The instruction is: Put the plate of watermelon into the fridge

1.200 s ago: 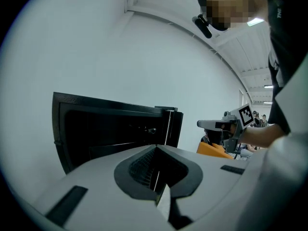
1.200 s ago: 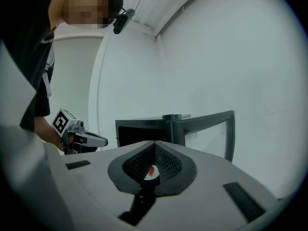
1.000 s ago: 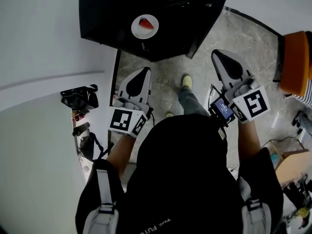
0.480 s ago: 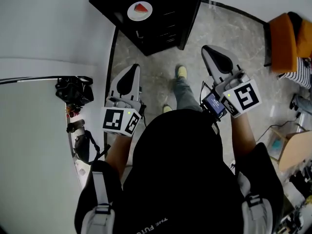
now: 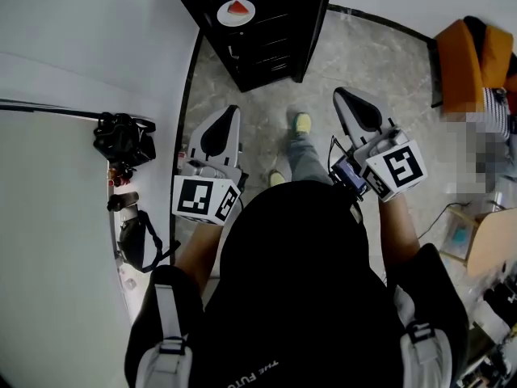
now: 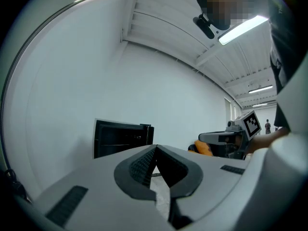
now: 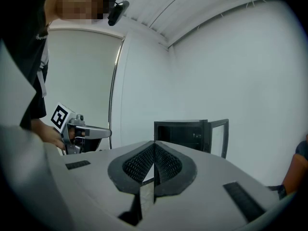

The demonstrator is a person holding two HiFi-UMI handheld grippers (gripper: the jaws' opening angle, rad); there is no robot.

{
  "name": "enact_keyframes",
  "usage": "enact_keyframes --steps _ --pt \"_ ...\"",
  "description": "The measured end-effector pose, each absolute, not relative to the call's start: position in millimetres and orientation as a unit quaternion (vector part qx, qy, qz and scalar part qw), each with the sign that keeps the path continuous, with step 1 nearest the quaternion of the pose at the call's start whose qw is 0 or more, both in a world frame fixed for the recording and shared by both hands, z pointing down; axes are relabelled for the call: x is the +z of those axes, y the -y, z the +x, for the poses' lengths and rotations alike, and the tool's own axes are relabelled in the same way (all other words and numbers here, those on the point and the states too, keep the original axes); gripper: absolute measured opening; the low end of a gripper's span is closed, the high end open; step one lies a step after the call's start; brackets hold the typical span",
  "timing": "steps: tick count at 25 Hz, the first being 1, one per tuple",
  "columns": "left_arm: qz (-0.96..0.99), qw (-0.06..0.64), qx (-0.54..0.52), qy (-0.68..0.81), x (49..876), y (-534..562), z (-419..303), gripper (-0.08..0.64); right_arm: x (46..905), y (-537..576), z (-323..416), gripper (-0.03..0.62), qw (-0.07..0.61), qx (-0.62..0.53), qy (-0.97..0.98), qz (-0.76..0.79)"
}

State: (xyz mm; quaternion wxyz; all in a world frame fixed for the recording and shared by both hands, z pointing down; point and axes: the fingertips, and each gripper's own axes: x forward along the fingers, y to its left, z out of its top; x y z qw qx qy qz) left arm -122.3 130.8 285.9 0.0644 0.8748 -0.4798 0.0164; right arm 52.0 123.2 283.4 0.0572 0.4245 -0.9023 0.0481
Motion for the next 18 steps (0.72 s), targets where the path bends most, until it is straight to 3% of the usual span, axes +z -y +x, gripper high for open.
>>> enact_keyframes --steps 18 --pt "0.874 0.074 0.029 0.48 287.1 -173.0 -96.6 0.006 273.8 -161.9 73.4 0.009 0.069 0.043 0.901 0.427"
